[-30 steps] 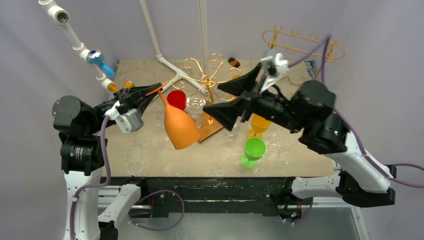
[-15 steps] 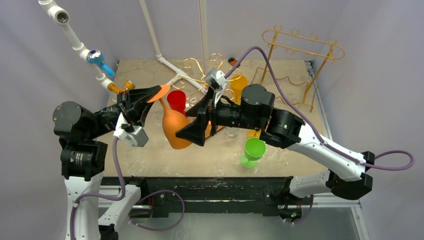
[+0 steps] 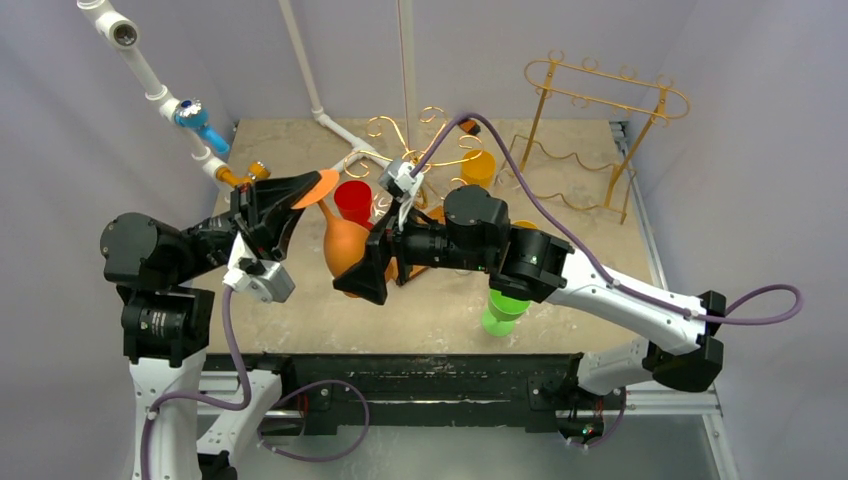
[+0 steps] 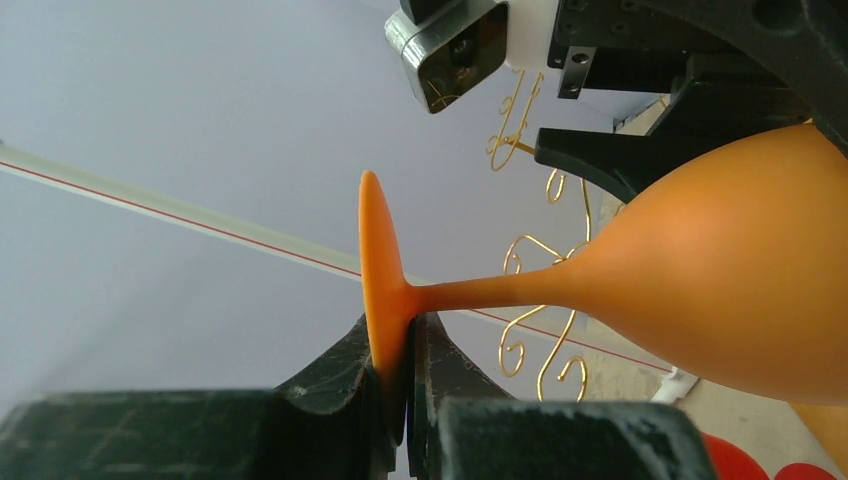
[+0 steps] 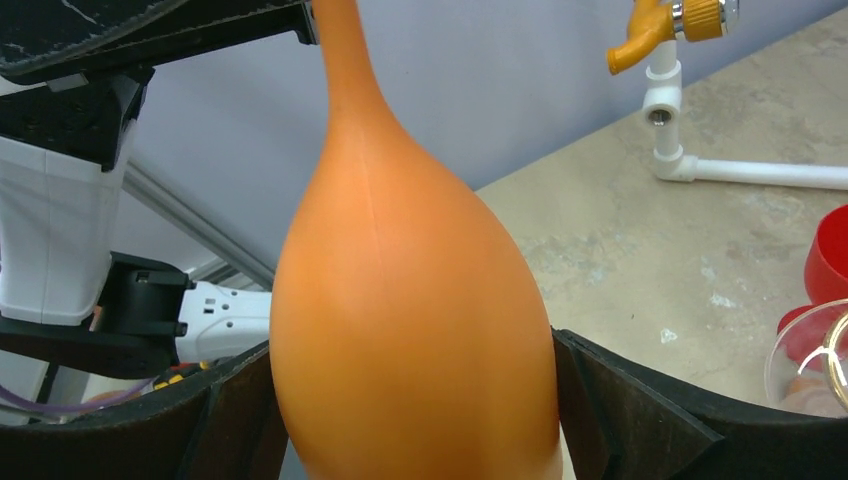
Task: Place the wine glass upside down on the wine glass rack
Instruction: Turn the wine glass upside down at the wine rack.
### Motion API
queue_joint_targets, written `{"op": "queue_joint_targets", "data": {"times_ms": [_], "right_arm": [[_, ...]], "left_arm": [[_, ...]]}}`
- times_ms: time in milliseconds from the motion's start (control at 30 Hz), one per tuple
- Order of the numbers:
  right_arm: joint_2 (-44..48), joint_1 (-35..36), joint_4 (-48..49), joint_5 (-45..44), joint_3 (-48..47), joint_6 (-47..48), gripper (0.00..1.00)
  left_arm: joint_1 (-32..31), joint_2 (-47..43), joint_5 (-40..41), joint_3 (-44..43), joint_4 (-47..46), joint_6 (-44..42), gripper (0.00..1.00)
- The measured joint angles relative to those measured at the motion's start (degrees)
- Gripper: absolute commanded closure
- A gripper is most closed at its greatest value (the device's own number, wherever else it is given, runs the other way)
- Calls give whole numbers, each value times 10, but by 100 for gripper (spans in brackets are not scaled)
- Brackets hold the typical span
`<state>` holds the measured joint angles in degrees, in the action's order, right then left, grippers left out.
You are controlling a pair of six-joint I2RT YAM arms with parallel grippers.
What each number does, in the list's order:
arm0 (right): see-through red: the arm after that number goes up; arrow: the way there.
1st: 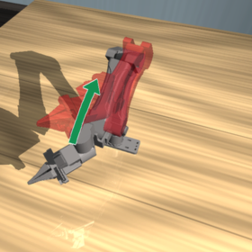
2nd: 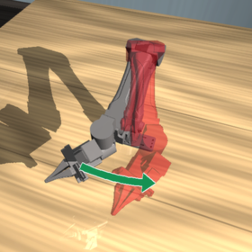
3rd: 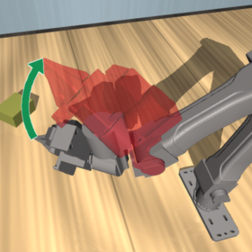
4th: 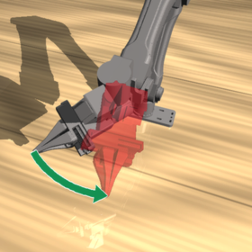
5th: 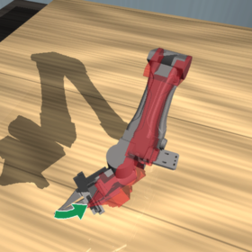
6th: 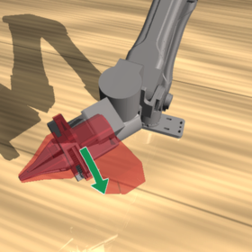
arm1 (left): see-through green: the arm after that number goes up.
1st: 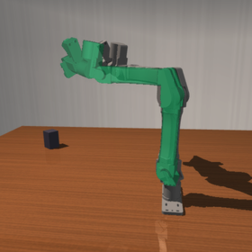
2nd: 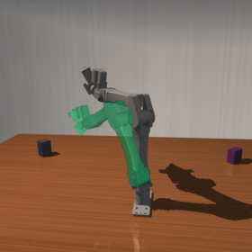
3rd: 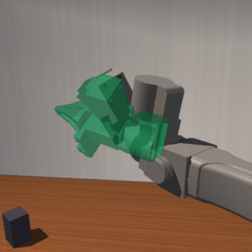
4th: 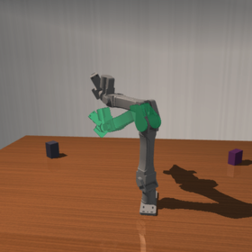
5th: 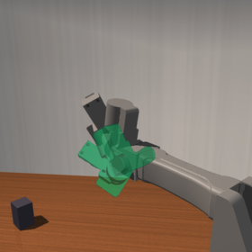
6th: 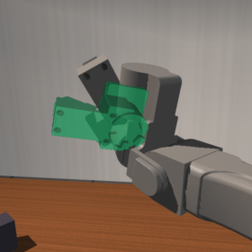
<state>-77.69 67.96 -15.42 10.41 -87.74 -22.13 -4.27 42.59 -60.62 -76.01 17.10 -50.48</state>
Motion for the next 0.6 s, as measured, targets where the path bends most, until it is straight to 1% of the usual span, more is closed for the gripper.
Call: {"op": "queue_joint_targets", "data": {"times_ms": [100,133,167,200,233,267,300,333,467,600], "right_arm": [[2,3,5,-9,7,-2,27],[5,4,7,-12,9,-2,33],[10,5,9,-17,11,-3,38],[18,6,9,-23,17,-5,41],[25,7,9,-28,24,-4,41],[37,7,12,-40,34,-5,41],[52,7,14,-52,45,-5,42],[65,6,14,-61,55,-4,42],[151,5,24,-127,122,5,43],[229,4,19,-196,175,18,47]], "left_arm": [[0,-4,1,0,-11,4,100],[0,-5,2,0,-13,5,84],[0,-5,5,0,-14,7,66],[0,-4,7,0,-16,11,43],[0,-3,7,-1,-17,17,22],[0,-3,7,-1,-14,25,9],[0,-2,8,-3,-8,33,3],[0,2,8,-10,4,46,1],[0,35,19,-50,59,82,0],[0,54,47,-52,85,144,0]]}}
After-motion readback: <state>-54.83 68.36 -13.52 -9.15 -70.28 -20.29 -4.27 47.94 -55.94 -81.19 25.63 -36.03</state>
